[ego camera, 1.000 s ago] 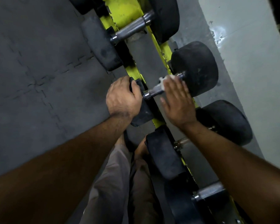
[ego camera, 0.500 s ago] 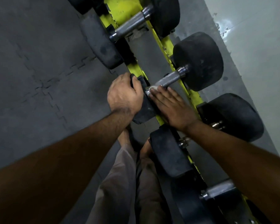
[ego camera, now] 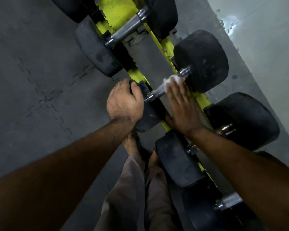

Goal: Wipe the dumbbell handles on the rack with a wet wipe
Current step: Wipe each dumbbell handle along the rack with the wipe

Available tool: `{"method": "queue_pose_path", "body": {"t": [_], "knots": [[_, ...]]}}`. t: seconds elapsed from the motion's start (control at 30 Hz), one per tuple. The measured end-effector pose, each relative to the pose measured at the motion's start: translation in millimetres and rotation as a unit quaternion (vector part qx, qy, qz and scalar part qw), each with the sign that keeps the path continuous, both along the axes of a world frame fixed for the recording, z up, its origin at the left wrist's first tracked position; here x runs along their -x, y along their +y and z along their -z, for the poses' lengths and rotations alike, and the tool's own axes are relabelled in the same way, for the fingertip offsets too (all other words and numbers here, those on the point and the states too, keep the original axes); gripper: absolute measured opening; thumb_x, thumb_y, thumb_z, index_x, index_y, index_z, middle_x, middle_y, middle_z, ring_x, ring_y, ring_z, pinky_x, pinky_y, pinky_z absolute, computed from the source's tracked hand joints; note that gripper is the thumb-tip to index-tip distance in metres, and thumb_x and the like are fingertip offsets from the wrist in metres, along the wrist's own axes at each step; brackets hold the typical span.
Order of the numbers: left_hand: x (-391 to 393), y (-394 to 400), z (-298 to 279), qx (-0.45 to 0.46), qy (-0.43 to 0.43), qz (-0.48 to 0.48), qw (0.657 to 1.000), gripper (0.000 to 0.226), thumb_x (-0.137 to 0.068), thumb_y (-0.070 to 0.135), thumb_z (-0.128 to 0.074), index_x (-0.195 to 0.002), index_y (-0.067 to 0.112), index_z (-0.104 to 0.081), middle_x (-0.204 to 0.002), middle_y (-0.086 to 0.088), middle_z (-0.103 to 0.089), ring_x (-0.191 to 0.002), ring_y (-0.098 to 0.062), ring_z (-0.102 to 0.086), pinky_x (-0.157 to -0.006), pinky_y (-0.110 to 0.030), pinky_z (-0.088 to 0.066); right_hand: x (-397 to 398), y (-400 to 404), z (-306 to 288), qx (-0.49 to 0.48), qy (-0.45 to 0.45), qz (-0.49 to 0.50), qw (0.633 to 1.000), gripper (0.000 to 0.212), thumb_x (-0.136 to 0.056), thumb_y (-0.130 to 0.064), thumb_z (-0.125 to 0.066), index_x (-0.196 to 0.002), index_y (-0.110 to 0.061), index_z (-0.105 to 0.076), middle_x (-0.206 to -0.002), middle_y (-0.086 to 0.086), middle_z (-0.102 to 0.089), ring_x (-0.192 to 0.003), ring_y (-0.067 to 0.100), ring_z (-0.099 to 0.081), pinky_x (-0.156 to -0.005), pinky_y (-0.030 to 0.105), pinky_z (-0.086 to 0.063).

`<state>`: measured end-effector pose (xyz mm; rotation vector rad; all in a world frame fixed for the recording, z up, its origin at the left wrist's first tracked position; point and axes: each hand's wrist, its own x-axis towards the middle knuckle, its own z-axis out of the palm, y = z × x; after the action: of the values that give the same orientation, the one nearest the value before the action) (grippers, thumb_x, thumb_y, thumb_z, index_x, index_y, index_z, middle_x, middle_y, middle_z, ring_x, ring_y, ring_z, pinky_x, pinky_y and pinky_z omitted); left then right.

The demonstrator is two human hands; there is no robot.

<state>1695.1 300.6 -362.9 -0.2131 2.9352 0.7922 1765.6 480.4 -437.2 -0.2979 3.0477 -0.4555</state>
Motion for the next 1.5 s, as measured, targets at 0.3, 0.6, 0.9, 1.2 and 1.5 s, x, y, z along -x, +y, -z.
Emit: {"method": "queue_pose_path", "body": {"t": [0.3,0.6,0.9,1.2,1.5], "knots": [[0,1,1,-0.001,-0.002,-0.007,1.000,0.030,-0.098,0.027,-0.044,-0.107,0.009,-0.067,-0.105,-0.008,-0.068,-0.098,-0.026,-0.061,-0.076,-0.029,-0.039,-3,2,0,-0.004,0.007,-0.077,0.997,0.085,-0.084,-0.009,-0.057,-0.159,-0.003,-0.017,-0.167,0.016,-0.014,-0.155,0.034,-0.008,-0.124,0.049,-0.018],[-1,1,1,0.007,0.008,-0.012,1.000,0.027,-0.098,0.026,-0.045,-0.103,0.010,-0.067,-0.100,-0.007,-0.068,-0.093,-0.025,-0.060,-0.072,-0.026,-0.034,13,-1,-4,0.021,0.079,-0.021,0.996,0.050,-0.098,-0.009,-0.048,-0.148,-0.010,-0.048,-0.155,0.006,-0.045,-0.148,0.029,-0.034,-0.121,0.047,-0.026],[1,0,-1,-0.006,-0.010,-0.001,1.000,0.032,-0.096,0.032,-0.039,-0.098,0.012,-0.065,-0.095,-0.006,-0.066,-0.089,-0.027,-0.061,-0.071,-0.034,-0.042,19,-14,-35,0.155,0.082,0.040,0.984,0.033,-0.096,-0.009,-0.045,-0.111,-0.011,-0.074,-0.120,0.003,-0.073,-0.120,0.024,-0.064,-0.099,0.041,-0.048],[0,-1,-1,-0.005,-0.013,0.010,1.000,0.033,-0.096,0.029,-0.039,-0.100,0.010,-0.065,-0.098,-0.009,-0.067,-0.092,-0.029,-0.060,-0.075,-0.037,-0.044,18,-47,-62,0.485,-0.091,0.617,0.613,0.029,-0.098,-0.001,-0.044,-0.099,-0.019,-0.067,-0.102,-0.004,-0.069,-0.095,0.015,-0.065,-0.083,0.038,-0.058],[-1,-1,1,-0.013,-0.004,0.007,1.000,0.036,-0.094,0.030,-0.039,-0.104,0.008,-0.066,-0.101,-0.010,-0.068,-0.095,-0.030,-0.062,-0.080,-0.038,-0.047,81,-37,-76,0.655,-0.167,0.652,0.344,0.030,-0.098,-0.006,-0.044,-0.123,-0.010,-0.060,-0.130,0.012,-0.062,-0.117,0.026,-0.061,-0.092,0.034,-0.052]]}}
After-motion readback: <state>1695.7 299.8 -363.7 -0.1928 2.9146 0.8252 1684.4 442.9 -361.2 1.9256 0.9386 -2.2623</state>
